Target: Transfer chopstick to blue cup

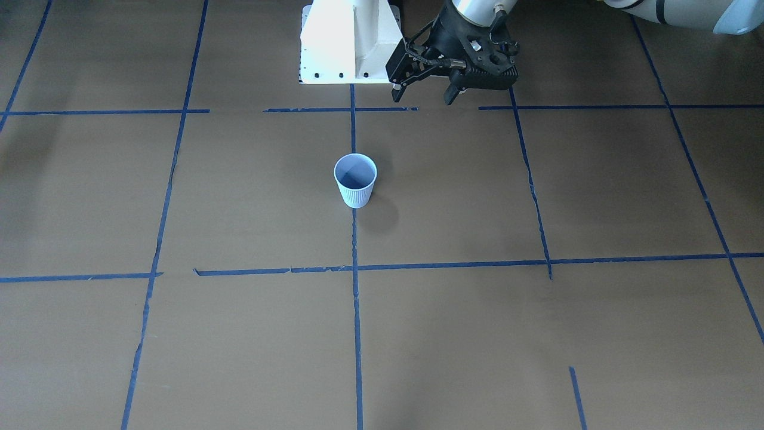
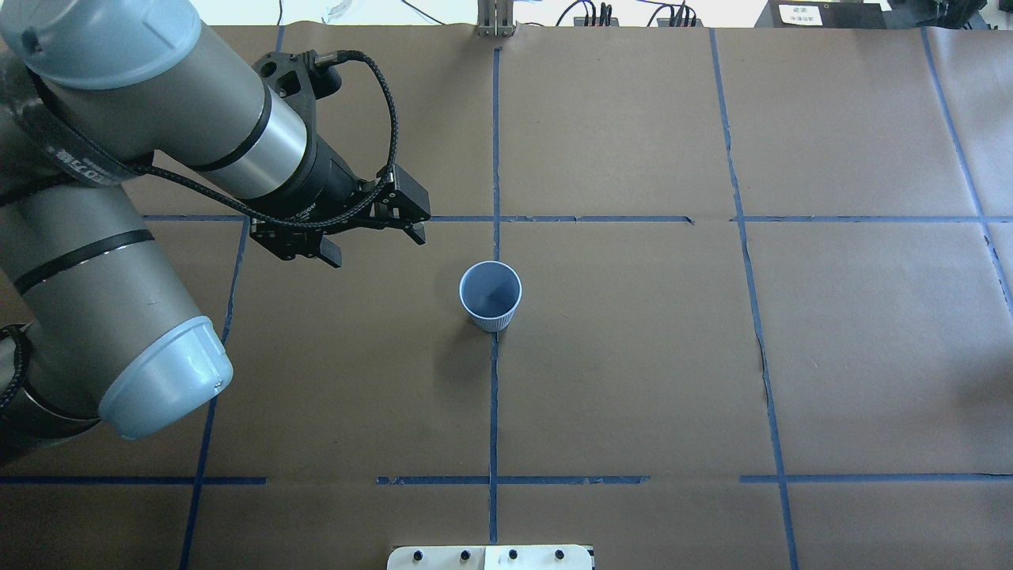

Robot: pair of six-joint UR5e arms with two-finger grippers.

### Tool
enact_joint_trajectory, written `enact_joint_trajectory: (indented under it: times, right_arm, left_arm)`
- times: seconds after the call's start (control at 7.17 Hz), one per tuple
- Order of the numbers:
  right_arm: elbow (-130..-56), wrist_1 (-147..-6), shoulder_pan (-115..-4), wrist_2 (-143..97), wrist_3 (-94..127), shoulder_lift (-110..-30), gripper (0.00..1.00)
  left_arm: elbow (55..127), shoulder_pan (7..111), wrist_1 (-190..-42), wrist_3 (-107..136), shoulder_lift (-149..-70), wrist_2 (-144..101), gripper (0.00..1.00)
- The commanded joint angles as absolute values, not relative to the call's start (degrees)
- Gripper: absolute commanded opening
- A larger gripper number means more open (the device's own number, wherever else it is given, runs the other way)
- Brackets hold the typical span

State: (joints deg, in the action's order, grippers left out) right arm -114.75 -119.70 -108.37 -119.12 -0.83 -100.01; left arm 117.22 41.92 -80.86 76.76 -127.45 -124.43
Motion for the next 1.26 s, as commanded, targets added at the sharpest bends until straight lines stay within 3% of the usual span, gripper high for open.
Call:
enact_joint_trajectory:
  times: [0.0, 0.42, 0.7, 1.12]
  right_arm:
    - [-117.4, -125.0, -110.2, -118.3, -1.5, -91.1, 0.00]
    - [-119.3, -152.1, -96.3, -128.7, 6.6, -64.1, 0.00]
    - [-122.8, -150.7, -84.4, -135.2, 24.1, -57.9, 0.00]
    - [-121.8, -141.7, -64.1, -134.9, 54.8, -45.7, 0.00]
  left_arm:
    - [117.3, 42.0, -80.9, 76.6, -127.3, -124.5, 1.00]
    - [122.2, 50.2, -79.7, 65.4, -118.9, -124.5, 1.00]
    - [121.5, 59.5, -71.2, 46.5, -117.2, -124.7, 1.00]
    - [118.2, 70.2, -67.0, 27.4, -113.3, -128.4, 1.00]
